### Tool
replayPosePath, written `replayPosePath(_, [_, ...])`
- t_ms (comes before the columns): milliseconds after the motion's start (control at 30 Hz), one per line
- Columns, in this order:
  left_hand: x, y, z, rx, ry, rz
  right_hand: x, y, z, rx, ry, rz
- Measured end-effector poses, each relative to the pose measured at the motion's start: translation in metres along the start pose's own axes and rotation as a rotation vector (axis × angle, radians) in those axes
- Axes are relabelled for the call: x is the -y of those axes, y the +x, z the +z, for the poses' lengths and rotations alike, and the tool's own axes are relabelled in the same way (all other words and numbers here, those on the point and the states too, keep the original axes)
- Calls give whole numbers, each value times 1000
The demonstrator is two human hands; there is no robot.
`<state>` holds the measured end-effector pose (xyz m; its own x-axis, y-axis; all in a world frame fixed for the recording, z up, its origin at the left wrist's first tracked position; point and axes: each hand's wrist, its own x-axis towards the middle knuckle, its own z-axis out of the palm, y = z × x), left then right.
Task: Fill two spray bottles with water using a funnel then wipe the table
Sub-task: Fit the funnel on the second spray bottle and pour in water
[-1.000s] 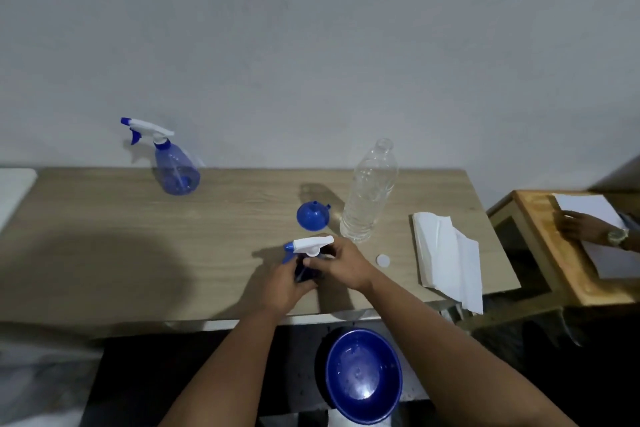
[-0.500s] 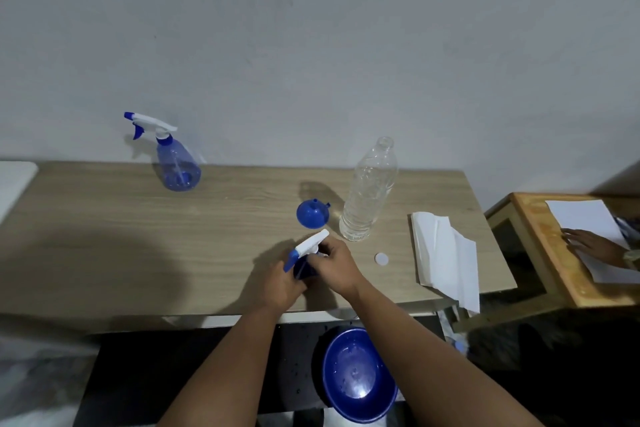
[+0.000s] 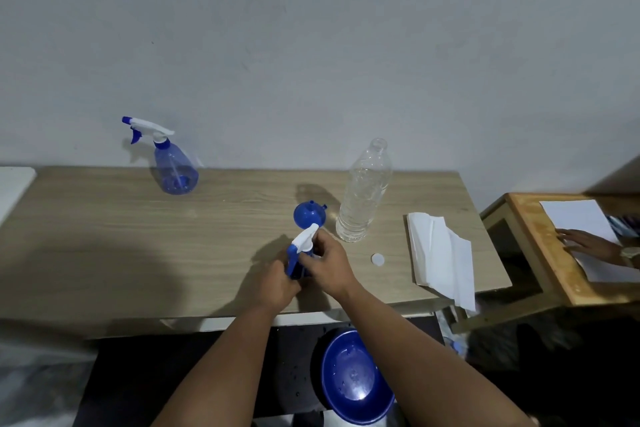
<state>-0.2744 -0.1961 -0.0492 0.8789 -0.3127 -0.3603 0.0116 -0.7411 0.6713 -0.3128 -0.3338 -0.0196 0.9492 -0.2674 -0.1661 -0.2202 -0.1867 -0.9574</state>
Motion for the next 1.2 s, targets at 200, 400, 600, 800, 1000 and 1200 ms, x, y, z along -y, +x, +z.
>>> replayPosePath(200, [-9,-1,1,-18,-76,62,71,12,-11,-201,184,-146])
replayPosePath(400, [-11,-6,-8,-20,-20,125,112,23,-55,-291,-85,-212])
replayPosePath(600, [-5,-14,-22,-25,-29,147,25,6,-54,-109,-563,86])
replayPosePath(800, [5,-15,-28,-60,64,123,-41,-6,-50,-23,-762,419])
replayPosePath(1000, [9,-12,-30,-56,99,99,-37,-7,-53,-50,-829,400])
replayPosePath(1200, [17,-11,-33,-57,130,105,-43,-17,-41,-111,-838,237])
